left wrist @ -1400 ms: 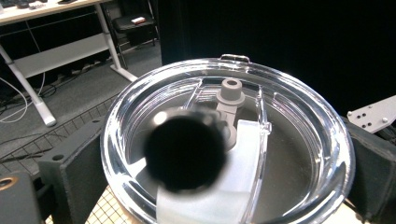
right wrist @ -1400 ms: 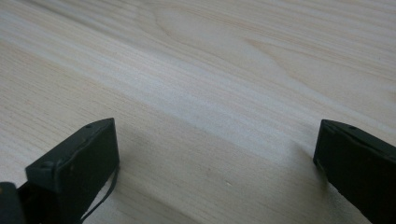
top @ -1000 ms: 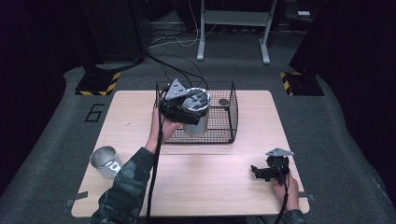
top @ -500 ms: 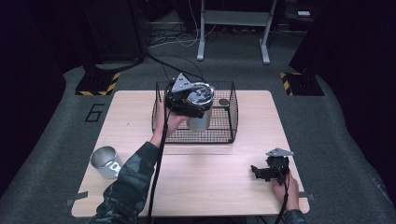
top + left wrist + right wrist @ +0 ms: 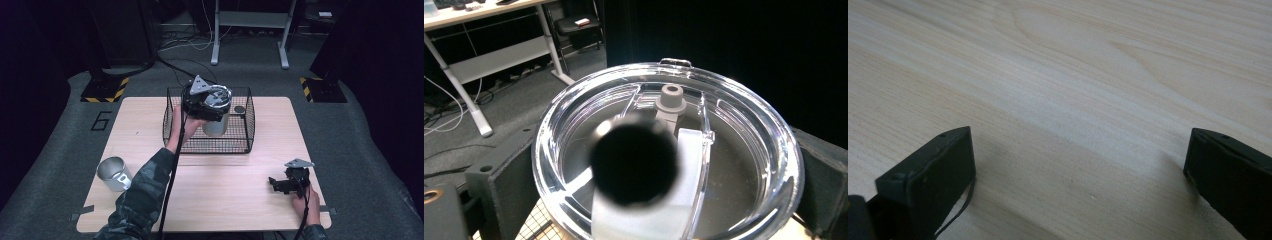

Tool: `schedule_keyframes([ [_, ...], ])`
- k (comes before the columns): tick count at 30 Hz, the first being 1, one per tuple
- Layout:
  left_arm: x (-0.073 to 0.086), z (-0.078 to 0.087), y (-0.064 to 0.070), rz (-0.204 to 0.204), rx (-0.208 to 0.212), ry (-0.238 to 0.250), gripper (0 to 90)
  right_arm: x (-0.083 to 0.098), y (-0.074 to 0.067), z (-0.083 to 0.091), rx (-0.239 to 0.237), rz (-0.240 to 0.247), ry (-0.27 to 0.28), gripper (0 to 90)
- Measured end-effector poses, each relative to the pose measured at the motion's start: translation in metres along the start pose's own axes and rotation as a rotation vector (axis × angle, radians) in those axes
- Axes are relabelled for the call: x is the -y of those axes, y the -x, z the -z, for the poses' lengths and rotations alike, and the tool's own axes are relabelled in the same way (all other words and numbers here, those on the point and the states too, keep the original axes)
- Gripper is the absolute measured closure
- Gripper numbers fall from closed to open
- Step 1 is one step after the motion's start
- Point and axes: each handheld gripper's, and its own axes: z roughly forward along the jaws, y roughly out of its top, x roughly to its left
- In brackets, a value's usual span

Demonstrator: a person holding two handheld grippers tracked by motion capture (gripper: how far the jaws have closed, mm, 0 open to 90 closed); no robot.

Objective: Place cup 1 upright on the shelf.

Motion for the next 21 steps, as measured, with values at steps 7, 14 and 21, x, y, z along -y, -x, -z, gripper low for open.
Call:
schedule_keyframes([
  [7,0.002,-0.010,-0.003,-0.012,-0.013,-0.013,4.0,0.000,0.000,0.000,0.001,-0.005,0.000,0.0],
  [14,0.005,-0.022,-0.010,0.004,-0.026,-0.026,4.1,0.000,0.000,0.000,-0.003,-0.001,-0.004,0.0],
  [21,0.003,-0.030,-0.014,0.026,-0.034,-0.017,4.0,0.000,0.000,0.000,-0.003,-0.002,-0.003,0.0],
])
